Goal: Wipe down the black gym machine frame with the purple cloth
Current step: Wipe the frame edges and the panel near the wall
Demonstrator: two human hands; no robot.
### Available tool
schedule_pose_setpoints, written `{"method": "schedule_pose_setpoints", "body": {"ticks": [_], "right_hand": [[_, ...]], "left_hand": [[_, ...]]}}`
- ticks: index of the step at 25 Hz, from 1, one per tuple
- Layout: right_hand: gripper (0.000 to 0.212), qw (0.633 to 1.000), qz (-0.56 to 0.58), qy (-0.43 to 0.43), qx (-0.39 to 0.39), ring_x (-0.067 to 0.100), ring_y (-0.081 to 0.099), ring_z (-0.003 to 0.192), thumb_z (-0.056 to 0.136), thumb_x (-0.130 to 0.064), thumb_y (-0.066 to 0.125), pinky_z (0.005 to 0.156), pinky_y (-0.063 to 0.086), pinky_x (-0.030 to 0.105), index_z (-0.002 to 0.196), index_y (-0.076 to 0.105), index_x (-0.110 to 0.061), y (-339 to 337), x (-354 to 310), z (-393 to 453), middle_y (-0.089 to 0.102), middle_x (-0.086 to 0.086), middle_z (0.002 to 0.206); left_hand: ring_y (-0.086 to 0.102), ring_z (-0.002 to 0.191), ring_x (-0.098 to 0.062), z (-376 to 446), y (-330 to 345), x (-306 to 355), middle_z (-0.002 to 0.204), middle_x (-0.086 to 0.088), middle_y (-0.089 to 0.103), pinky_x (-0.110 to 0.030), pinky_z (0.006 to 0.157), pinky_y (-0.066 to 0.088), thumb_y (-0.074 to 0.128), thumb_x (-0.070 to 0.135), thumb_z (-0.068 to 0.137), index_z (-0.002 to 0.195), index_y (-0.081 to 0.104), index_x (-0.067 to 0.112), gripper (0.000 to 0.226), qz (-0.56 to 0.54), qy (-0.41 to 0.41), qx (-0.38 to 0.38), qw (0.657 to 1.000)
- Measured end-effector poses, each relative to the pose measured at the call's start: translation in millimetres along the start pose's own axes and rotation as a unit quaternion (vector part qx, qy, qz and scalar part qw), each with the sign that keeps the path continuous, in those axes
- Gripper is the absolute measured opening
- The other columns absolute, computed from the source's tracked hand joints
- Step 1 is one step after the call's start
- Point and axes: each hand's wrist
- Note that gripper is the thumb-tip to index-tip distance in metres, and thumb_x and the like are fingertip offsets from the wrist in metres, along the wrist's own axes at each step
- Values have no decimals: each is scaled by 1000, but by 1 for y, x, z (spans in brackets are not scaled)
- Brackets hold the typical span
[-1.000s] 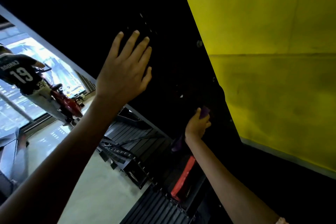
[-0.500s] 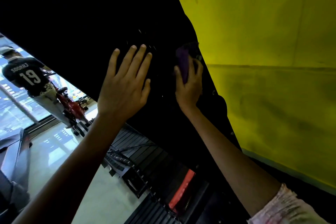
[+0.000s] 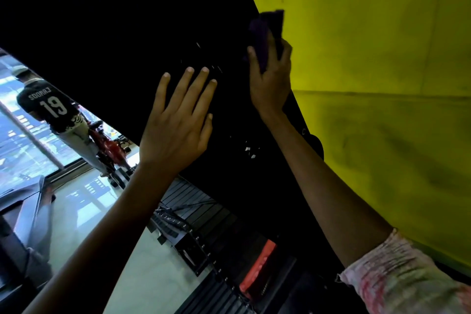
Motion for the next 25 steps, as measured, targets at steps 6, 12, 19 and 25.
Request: {"method": "schedule_pose_setpoints", "body": {"ticks": [6, 12, 19, 25], "right_hand": [[60, 990, -11, 139, -15, 32, 54, 107, 91, -47, 43, 82, 50, 41, 139, 46, -10, -17, 39, -36, 47, 19, 128], [53, 985, -16, 169, -42, 32, 52, 110, 94, -40, 48, 87, 44, 35, 139, 47, -11, -31, 46, -114, 46, 18, 128], [51, 925, -17, 372, -73, 34, 51, 113, 99, -44, 40, 87, 41, 36, 145, 36, -21, -31, 78, -15, 40, 17, 131], [53, 976, -14, 215, -43, 32, 56, 104, 97, -37, 45, 76, 48, 36, 142, 41, -9, -30, 103, -63, 45, 19, 128]], "left_hand": [[35, 137, -33, 14, 4, 9, 145, -18, 43, -50, 112, 8, 40, 36, 92, 134, 49, 3, 54, -11, -8, -8, 1000], [29, 141, -28, 70, 25, 49, 148, -13, 40, -45, 114, 3, 24, 42, 89, 135, 50, 7, 63, 3, 3, -66, 998], [13, 146, -33, 70, 50, 73, 157, -12, 20, -57, 115, 7, 29, 50, 95, 148, 30, 15, 63, 179, 59, -112, 976], [18, 145, -32, 68, 51, 73, 156, -12, 26, -55, 115, 14, 28, 50, 94, 146, 35, 15, 62, 180, 61, -97, 977]]}}
Point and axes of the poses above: each hand's wrist, its own z-axis towards the middle knuckle, its own y-axis out of the palm, x = y × z
